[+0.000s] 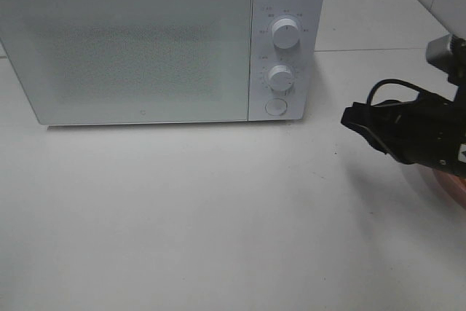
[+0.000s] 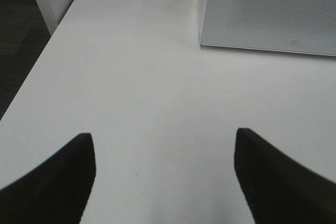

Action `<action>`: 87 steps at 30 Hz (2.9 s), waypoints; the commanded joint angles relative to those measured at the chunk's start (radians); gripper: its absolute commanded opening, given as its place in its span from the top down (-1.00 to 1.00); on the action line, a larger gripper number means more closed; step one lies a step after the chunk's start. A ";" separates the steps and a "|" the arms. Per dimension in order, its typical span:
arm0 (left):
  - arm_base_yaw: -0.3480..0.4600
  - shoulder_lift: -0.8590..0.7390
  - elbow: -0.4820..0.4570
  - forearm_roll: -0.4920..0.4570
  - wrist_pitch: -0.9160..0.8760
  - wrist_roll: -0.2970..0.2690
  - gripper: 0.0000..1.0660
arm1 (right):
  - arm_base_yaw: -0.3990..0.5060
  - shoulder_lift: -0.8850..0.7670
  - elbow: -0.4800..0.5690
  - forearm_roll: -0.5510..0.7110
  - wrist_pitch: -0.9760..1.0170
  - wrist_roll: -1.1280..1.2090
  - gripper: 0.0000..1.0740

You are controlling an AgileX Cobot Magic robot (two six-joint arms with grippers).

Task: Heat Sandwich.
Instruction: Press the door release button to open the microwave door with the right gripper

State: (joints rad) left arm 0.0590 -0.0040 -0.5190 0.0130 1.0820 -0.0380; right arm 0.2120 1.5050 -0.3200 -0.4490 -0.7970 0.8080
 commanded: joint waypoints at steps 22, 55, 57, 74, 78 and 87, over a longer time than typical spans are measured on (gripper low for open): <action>-0.007 -0.004 0.003 0.000 -0.013 0.001 -0.33 | 0.178 0.445 -0.337 0.333 -0.019 -0.069 1.00; -0.007 -0.004 0.003 0.000 -0.013 0.001 -0.33 | 0.184 0.590 -0.498 0.402 -0.017 0.030 1.00; -0.007 -0.004 0.003 0.000 -0.013 0.001 -0.33 | 0.186 0.607 -0.515 0.403 -0.016 0.026 1.00; -0.007 -0.004 0.003 0.000 -0.013 0.001 -0.33 | 0.186 0.639 -0.547 0.515 -0.116 -0.012 1.00; -0.007 -0.004 0.003 0.000 -0.013 0.001 -0.33 | 0.186 0.642 -0.547 0.567 -0.149 -0.052 1.00; -0.007 -0.004 0.003 0.000 -0.013 0.001 -0.33 | 0.186 0.662 -0.548 0.586 -0.207 -0.063 1.00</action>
State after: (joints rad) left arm 0.0590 -0.0040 -0.5190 0.0130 1.0820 -0.0380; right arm 0.4100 2.1720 -0.8420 0.0620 -0.8990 0.7630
